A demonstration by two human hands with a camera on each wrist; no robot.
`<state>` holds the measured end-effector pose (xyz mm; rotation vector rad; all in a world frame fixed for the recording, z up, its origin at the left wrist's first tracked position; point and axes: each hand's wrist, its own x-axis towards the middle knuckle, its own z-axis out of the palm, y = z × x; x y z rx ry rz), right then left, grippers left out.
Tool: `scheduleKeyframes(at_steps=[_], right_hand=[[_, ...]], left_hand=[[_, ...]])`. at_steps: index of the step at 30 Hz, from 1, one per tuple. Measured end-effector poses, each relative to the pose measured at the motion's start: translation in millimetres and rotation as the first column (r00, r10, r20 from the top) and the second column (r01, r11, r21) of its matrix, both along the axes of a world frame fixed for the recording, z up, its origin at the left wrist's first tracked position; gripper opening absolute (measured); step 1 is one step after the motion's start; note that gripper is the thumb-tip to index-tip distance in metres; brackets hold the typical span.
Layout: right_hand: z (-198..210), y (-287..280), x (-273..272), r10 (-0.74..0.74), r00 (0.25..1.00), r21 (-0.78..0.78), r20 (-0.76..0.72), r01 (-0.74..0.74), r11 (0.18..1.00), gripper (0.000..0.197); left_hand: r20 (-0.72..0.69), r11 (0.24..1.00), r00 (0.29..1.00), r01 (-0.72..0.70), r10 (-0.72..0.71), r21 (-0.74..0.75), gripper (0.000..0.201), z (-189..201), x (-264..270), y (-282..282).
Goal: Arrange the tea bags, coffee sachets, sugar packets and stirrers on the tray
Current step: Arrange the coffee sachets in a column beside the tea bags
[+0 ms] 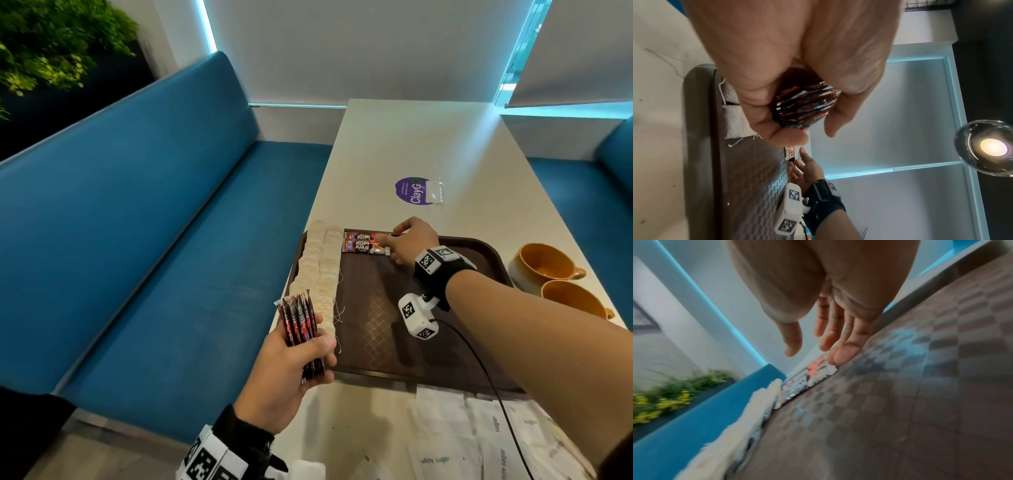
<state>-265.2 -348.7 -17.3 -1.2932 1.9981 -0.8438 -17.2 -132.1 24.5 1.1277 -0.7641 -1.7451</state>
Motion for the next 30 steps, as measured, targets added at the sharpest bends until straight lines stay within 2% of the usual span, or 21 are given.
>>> scheduleKeyframes(at_steps=[2, 5, 8, 11, 14, 17, 20, 24, 28, 30], right_hand=[[12, 13, 3, 0.047, 0.999, -0.065, 0.004, -0.047, 0.997, 0.036], [41, 50, 12, 0.168, 0.983, -0.141, 0.069, -0.157, 0.977, 0.021], [75, 107, 25, 0.319, 0.935, -0.197, 0.152, -0.288, 0.937, 0.015], [100, 163, 32, 0.406, 0.873, -0.240, 0.269, -0.348, 0.906, 0.011], [108, 212, 32, 0.423, 0.840, -0.288, 0.341, -0.335, 0.897, 0.007], [104, 251, 29, 0.395, 0.833, -0.286, 0.388, -0.298, 0.911, 0.007], [96, 282, 29, 0.415, 0.817, -0.272, 0.400, -0.326, 0.905, 0.007], [87, 311, 29, 0.443, 0.832, -0.261, 0.335, -0.370, 0.892, 0.012], [80, 326, 29, 0.386, 0.852, -0.226, 0.353, -0.323, 0.919, 0.019], [81, 329, 30, 0.367, 0.834, -0.223, 0.411, -0.299, 0.928, 0.017]], left_hand=[[-0.023, 1.000, 1.000, 0.004, -0.005, -0.007, 0.046, 2, -1, 0], [-0.047, 1.000, 0.999, 0.002, -0.003, -0.022, 0.044, 9, -5, 4], [-0.055, 0.998, 0.998, 0.009, -0.012, -0.058, 0.044, 17, -9, 12], [-0.079, 0.996, 0.996, 0.025, -0.032, -0.087, 0.040, 23, -13, 21], [-0.057, 0.994, 0.997, 0.054, -0.060, -0.096, 0.032, 29, -16, 35], [-0.020, 0.990, 0.996, 0.084, -0.087, -0.113, 0.037, 33, -19, 49], [0.031, 0.990, 0.996, 0.082, -0.079, -0.112, 0.042, 35, -25, 64], [0.065, 0.997, 0.997, 0.036, -0.032, -0.071, 0.022, 36, -32, 79], [0.065, 0.999, 0.998, 0.025, -0.024, -0.023, 0.025, 38, -38, 89], [0.066, 0.999, 0.997, 0.034, -0.033, -0.015, 0.027, 39, -39, 91]])
